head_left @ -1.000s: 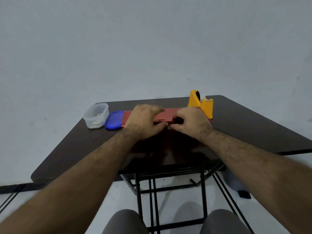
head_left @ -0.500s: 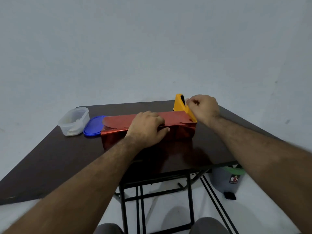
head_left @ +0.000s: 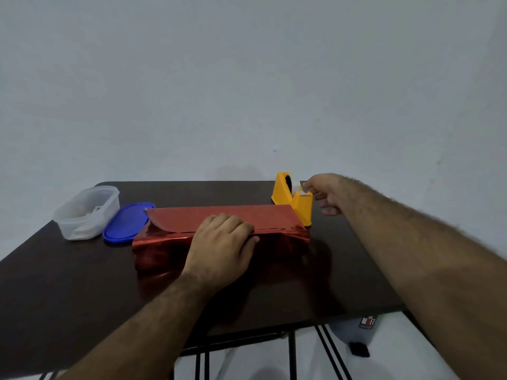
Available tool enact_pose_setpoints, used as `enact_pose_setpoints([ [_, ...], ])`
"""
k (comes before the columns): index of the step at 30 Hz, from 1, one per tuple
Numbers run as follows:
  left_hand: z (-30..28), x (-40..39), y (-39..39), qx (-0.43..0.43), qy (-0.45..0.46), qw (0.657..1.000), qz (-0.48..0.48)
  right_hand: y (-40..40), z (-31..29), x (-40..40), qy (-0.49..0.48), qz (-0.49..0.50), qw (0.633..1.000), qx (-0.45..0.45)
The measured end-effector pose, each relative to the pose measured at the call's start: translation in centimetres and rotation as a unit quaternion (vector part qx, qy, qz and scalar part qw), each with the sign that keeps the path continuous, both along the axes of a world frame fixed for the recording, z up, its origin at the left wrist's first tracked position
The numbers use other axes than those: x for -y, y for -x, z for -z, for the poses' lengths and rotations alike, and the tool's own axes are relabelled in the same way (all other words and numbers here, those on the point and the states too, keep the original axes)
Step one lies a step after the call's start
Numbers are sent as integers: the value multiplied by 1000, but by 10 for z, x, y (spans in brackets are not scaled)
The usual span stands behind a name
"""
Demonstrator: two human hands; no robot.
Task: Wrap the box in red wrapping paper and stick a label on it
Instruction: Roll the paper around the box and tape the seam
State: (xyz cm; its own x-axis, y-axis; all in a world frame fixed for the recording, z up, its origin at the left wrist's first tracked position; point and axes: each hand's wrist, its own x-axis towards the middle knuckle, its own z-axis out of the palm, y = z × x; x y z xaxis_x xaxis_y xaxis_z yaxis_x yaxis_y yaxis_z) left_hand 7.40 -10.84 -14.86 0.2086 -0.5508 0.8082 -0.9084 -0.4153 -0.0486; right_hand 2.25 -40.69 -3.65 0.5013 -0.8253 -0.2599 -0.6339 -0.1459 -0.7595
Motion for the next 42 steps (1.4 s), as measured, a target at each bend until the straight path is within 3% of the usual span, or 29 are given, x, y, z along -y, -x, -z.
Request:
enact_pose_setpoints([
  [10,-1,0,0,-3,-1,1000,-1,-12,-7,-10,-50,39,998,9],
  [21,-3,1,-2,-12,4,1000,-9,15,3,-31,-103,124,980,116],
  [29,-4,0,1,-15,2,1000,-15,28,34,-49,-166,91,949,254],
  [36,-5,0,2,-18,2,1000,-14,26,48,-51,-140,134,935,298],
  [42,-5,0,3,-10,5,1000,-16,26,48,-50,-91,125,952,264],
])
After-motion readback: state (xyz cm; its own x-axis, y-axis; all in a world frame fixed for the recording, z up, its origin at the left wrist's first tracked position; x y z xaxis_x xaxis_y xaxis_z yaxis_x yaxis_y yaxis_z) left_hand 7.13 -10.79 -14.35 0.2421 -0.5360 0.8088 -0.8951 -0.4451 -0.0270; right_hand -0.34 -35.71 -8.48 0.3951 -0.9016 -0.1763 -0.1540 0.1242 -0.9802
